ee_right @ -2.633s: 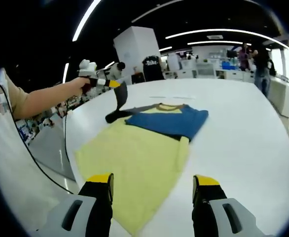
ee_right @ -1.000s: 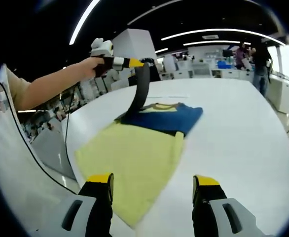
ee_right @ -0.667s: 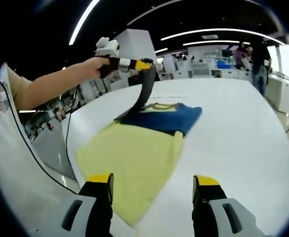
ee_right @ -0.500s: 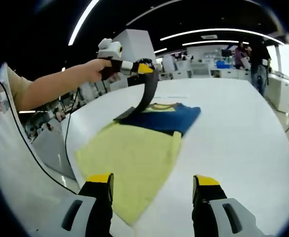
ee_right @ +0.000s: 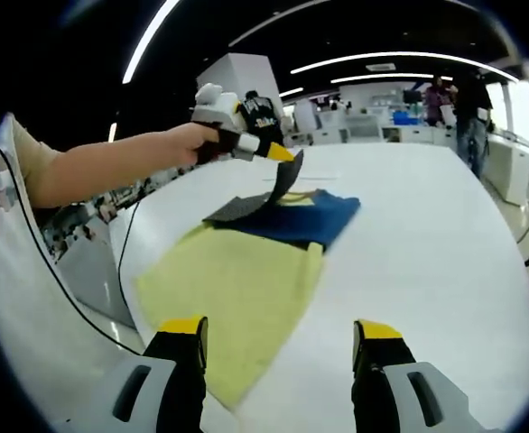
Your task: Fold the garment on the visible template until the final outline fits inside the template.
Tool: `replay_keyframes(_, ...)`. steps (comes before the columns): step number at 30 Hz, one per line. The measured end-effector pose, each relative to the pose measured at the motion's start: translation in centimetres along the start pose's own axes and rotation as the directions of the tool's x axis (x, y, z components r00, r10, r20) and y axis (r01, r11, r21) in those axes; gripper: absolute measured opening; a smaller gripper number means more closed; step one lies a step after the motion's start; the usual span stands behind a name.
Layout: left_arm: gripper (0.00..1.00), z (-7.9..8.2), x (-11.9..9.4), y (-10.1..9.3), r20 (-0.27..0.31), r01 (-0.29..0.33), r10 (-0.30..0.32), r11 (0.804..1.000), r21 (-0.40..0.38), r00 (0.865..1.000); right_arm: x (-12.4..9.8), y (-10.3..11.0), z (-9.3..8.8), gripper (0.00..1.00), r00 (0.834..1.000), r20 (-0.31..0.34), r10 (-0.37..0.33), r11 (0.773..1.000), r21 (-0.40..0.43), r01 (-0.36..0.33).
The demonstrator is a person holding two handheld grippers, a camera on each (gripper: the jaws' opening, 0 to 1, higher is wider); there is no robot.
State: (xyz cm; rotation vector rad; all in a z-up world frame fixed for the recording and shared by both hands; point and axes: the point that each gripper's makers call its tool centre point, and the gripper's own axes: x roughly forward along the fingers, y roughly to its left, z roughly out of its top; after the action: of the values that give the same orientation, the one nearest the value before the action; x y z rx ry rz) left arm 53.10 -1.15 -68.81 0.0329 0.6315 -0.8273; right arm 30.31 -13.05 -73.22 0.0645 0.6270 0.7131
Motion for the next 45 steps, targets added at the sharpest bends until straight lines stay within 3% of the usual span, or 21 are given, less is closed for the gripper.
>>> replay_keyframes(19,0.00,-2.5,4.3,-1.3,-0.081,0.042,-0.042,0.999,-0.002,0.996,-0.4,-1.1,-0.4,0.63,1.000,-0.004,-0.028,0.999,0.024,0.028)
replay_keyframes(30,0.00,-3.8,5.3,-1.4,-0.119,0.049,-0.048,0.999,0.005,0.992,-0.7,-1.3,-0.7,0.63,0.999,-0.001,-0.037,0.999,0.037,0.037)
replay_keyframes(32,0.01,-4.0,5.3,-1.3,-0.116,0.060,-0.062,0.998,-0.022,0.991,-0.6,-1.3,-0.7,0.63,0.999,-0.002,-0.036,0.999,0.037,0.036)
replay_keyframes(33,0.05,-4.0,5.3,-1.3,-0.111,0.062,-0.066,0.997,-0.037,0.992,-0.6,-1.3,-0.7,0.63,0.999,-0.003,-0.035,0.999,0.036,0.035)
replay_keyframes(37,0.41,-4.0,5.1,-0.4,-0.092,0.014,-0.016,1.000,-0.016,0.996,-0.5,-1.3,-0.6,0.64,0.999,-0.002,-0.033,0.999,0.035,0.033)
replay_keyframes(45,0.64,-3.8,3.9,0.1,-0.064,0.009,-0.008,1.000,0.009,0.998,-0.1,-1.0,-0.2,0.64,1.000,-0.002,-0.022,0.999,0.026,0.022)
